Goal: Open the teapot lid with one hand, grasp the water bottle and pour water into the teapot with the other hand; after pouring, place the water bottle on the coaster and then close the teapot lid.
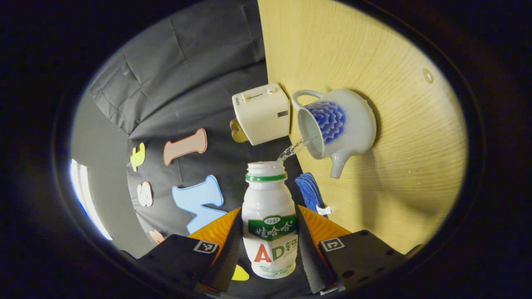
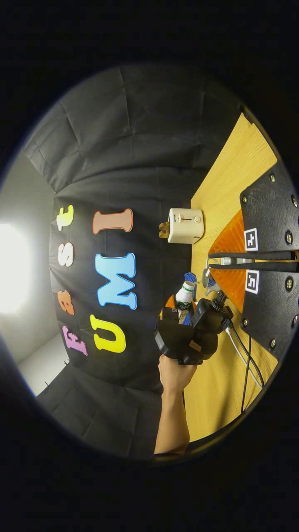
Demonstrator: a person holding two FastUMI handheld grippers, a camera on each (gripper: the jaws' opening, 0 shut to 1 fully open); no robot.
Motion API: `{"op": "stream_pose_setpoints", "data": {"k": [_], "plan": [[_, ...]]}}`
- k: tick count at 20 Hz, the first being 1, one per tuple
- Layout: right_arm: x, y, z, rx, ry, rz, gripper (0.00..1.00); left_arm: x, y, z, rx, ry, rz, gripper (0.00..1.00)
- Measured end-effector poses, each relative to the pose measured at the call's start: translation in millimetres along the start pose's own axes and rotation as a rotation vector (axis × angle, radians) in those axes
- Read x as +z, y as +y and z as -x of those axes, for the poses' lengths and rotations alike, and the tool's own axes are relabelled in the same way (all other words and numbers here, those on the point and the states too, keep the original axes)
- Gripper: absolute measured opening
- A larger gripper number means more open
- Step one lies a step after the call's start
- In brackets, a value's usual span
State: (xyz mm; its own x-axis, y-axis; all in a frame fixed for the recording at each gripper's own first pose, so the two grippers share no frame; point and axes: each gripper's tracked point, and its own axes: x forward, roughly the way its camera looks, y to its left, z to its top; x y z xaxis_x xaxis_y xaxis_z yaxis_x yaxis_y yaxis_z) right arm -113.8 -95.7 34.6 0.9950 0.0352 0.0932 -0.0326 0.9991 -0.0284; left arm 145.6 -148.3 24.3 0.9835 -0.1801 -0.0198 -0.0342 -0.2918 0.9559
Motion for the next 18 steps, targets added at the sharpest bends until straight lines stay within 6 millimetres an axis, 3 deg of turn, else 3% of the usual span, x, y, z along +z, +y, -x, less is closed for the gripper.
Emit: {"op": "stream_pose_setpoints", "data": {"k": [1, 3, 4, 16, 18], "plan": [[0.2, 0.2, 0.4, 0.000, 0.000, 0.002, 0.02, 0.3, 1.1, 0.4, 0.002, -0.001, -0.005, 0.80], [-0.1, -0.6, -0.5, -0.002, 0.001, 0.003, 0.02, 0.5, 1.5, 1.4, 0.004, -0.003, -0.014, 0.75], [-0.2, -0.7, -0.8, -0.001, 0.001, 0.001, 0.02, 0.6, 1.4, 1.4, 0.003, -0.003, -0.016, 0.80], [-1.3, 2.7, -0.2, 0.010, 0.008, 0.008, 0.02, 3.6, 6.2, 0.5, 0.003, -0.024, -0.093, 0.80], [-1.7, 2.8, -0.1, 0.009, 0.008, 0.012, 0.02, 5.8, 8.4, 1.6, 0.004, -0.031, -0.108, 0.74]]}}
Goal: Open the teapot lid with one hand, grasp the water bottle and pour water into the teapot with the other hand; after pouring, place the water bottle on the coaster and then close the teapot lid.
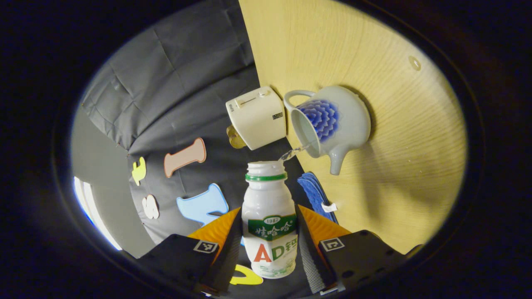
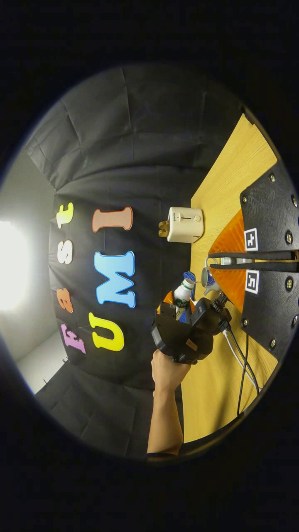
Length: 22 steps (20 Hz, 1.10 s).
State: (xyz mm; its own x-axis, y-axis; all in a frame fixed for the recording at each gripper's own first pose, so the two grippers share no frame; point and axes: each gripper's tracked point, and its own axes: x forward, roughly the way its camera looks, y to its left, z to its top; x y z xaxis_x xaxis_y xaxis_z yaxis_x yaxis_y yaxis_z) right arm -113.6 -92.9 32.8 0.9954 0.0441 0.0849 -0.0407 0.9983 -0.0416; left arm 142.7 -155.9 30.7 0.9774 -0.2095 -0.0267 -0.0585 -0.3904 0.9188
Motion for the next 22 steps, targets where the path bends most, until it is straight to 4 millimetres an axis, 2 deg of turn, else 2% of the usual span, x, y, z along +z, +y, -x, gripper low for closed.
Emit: {"op": "stream_pose_setpoints", "data": {"k": [1, 3, 5, 7, 8, 9, 12, 13, 14, 20, 21, 22], "plan": [[0, 0, -1, 0.001, 0.002, 0.000, 0.02, 1, 2, 1, 0.001, -0.004, -0.007, 0.77], [0, 0, 0, 0.001, 0.002, -0.002, 0.02, 4, 5, 0, -0.003, -0.014, -0.027, 0.74], [2, -2, 1, -0.003, -0.005, -0.003, 0.02, 5, 11, -1, 0.004, -0.020, -0.049, 0.80], [3, -1, 2, -0.003, -0.007, -0.002, 0.02, 5, 16, -1, 0.008, -0.024, -0.068, 0.80], [1, -2, 1, -0.005, -0.005, 0.001, 0.02, 6, 17, -2, 0.009, -0.026, -0.075, 0.74], [1, -3, 0, -0.007, -0.004, 0.003, 0.02, 6, 18, -2, 0.007, -0.029, -0.081, 0.80], [3, -5, 2, -0.013, -0.008, 0.001, 0.02, 9, 21, -2, 0.011, -0.036, -0.097, 0.80], [4, -5, 3, -0.014, -0.010, 0.001, 0.02, 10, 22, -1, 0.012, -0.038, -0.099, 0.75], [5, -5, 3, -0.015, -0.013, 0.002, 0.02, 11, 22, -2, 0.010, -0.038, -0.100, 0.80], [6, -6, 3, -0.016, -0.020, 0.003, 0.02, 14, 18, -3, -0.002, -0.044, -0.102, 0.80], [7, -6, 3, -0.018, -0.022, 0.004, 0.02, 14, 16, -3, -0.005, -0.048, -0.096, 0.75], [7, -7, 4, -0.020, -0.023, 0.004, 0.02, 15, 14, -3, -0.011, -0.050, -0.086, 0.74]]}}
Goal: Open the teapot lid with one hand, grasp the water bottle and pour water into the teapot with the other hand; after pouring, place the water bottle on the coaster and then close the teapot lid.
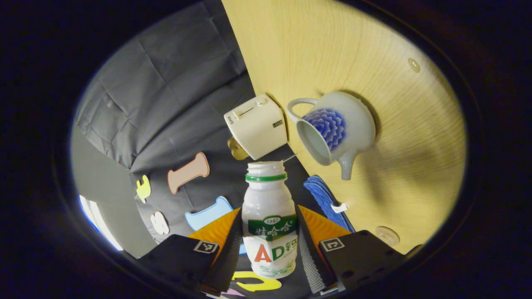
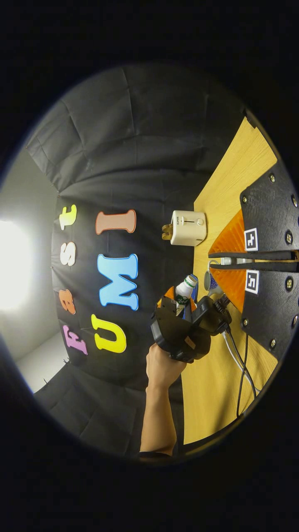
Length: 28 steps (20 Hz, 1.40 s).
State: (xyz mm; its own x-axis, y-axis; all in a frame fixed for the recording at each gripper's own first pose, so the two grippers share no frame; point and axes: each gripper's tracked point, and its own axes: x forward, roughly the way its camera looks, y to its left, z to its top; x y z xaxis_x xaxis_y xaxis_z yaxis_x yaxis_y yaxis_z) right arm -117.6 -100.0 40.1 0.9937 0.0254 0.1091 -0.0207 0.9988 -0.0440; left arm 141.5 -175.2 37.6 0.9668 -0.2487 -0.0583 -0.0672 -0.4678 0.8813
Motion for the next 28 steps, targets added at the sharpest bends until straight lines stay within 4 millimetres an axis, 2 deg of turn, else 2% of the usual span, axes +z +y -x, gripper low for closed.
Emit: {"op": "stream_pose_setpoints", "data": {"k": [7, 10, 11, 13, 14, 15, 16, 17, 18, 20, 22, 23, 24, 26, 28], "plan": [[10, -4, 2, -0.012, -0.033, -0.011, 0.02, 2, -15, -2, -0.017, -0.011, 0.104, 0.79], [13, -6, 2, -0.019, -0.040, -0.008, 0.02, 4, -19, -2, -0.016, -0.035, 0.226, 0.80], [14, -6, 2, -0.019, -0.039, -0.011, 0.02, 4, -23, -1, -0.027, -0.042, 0.279, 0.68], [16, -6, 1, -0.018, -0.040, -0.022, 0.02, 4, -26, 1, -0.021, -0.048, 0.352, 0.80], [18, -6, 1, -0.018, -0.042, -0.026, 0.02, 3, -27, 3, -0.010, -0.049, 0.384, 0.80], [20, -8, 0, -0.020, -0.043, -0.027, 0.02, 3, -27, 4, -0.001, -0.053, 0.430, 0.80], [23, -9, -1, -0.020, -0.045, -0.028, 0.02, 2, -28, 5, -0.002, -0.059, 0.494, 0.74], [26, -11, -1, -0.024, -0.048, -0.031, 0.02, 1, -31, 5, -0.009, -0.059, 0.579, 0.74], [29, -14, -3, -0.026, -0.048, -0.041, 0.02, 3, -36, 5, -0.026, -0.063, 0.675, 0.80], [31, -13, -7, -0.006, -0.030, -0.096, 0.02, 3, -38, 8, -0.027, -0.067, 0.839, 0.77], [37, -16, -14, 0.004, -0.023, -0.132, 0.02, -5, -35, 17, 0.014, -0.067, 0.962, 0.73], [38, -20, -19, -0.003, -0.017, -0.122, 0.02, -12, -33, 22, 0.033, -0.058, 1.029, 0.68], [35, -22, -27, -0.008, -0.006, -0.108, 0.02, -21, -30, 26, 0.061, -0.056, 1.112, 0.73], [26, -12, -49, 0.016, 0.035, -0.098, 0.02, -43, -21, 34, 0.127, -0.054, 1.300, 0.72], [24, 4, -74, 0.056, 0.054, -0.070, 0.02, -68, -9, 44, 0.189, -0.077, 1.447, 0.72]]}}
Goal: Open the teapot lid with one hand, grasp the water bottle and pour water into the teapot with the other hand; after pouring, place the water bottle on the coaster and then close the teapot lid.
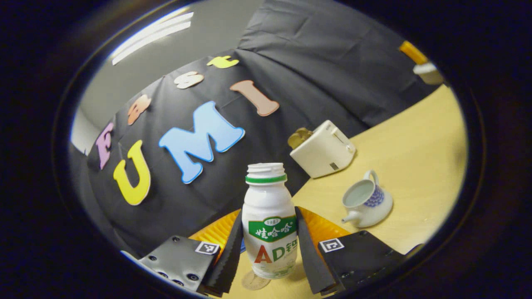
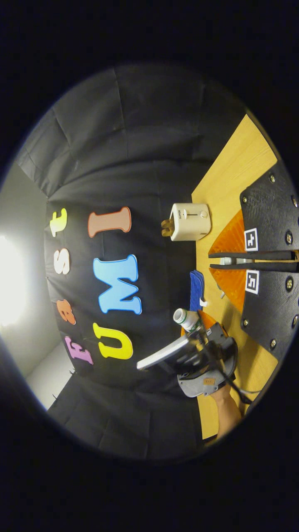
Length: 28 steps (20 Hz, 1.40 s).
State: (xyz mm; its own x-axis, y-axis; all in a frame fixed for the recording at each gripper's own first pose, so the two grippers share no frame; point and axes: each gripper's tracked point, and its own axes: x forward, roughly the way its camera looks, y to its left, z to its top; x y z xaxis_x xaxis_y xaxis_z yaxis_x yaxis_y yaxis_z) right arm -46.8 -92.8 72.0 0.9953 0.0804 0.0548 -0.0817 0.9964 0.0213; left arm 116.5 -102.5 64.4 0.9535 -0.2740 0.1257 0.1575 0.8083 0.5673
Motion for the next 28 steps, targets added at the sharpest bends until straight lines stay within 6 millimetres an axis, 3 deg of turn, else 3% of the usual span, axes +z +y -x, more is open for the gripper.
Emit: {"op": "stream_pose_setpoints", "data": {"k": [3, 7, 11, 14, 15, 17, 19, 22, 23, 25, 26, 27, 28], "plan": [[0, 20, -50, 0.033, 0.002, 0.060, 0.02, 12, 36, 18, 0.008, -0.051, 0.239, 0.72], [-16, 35, -118, 0.044, 0.057, 0.086, 0.02, -4, 96, 34, 0.101, -0.064, 0.385, 0.72], [-47, 36, -161, 0.044, 0.131, 0.072, 0.02, -18, 117, 36, 0.114, -0.049, 0.529, 0.72], [-64, 36, -173, 0.042, 0.165, 0.073, 0.02, -48, 142, 34, 0.175, 0.018, 0.605, 0.72], [-67, 36, -174, 0.044, 0.166, 0.070, 0.02, -60, 149, 35, 0.201, 0.050, 0.637, 0.77], [-71, 37, -177, 0.047, 0.173, 0.065, 0.02, -74, 153, 35, 0.214, 0.084, 0.709, 0.73], [-74, 38, -179, 0.047, 0.179, 0.059, 0.02, -81, 158, 35, 0.225, 0.092, 0.727, 0.77], [-79, 40, -178, 0.053, 0.189, 0.050, 0.02, -82, 156, 34, 0.218, 0.098, 0.724, 0.72], [-80, 39, -178, 0.051, 0.189, 0.053, 0.02, -84, 151, 33, 0.209, 0.104, 0.732, 0.77], [-85, 39, -178, 0.052, 0.194, 0.056, 0.02, -89, 140, 28, 0.184, 0.120, 0.756, 0.77], [-85, 39, -177, 0.051, 0.189, 0.056, 0.02, -91, 135, 27, 0.173, 0.134, 0.761, 0.67], [-86, 38, -178, 0.049, 0.187, 0.051, 0.02, -95, 131, 24, 0.165, 0.143, 0.763, 0.77], [-89, 38, -178, 0.042, 0.194, 0.045, 0.06, -98, 128, 23, 0.158, 0.152, 0.761, 0.77]]}}
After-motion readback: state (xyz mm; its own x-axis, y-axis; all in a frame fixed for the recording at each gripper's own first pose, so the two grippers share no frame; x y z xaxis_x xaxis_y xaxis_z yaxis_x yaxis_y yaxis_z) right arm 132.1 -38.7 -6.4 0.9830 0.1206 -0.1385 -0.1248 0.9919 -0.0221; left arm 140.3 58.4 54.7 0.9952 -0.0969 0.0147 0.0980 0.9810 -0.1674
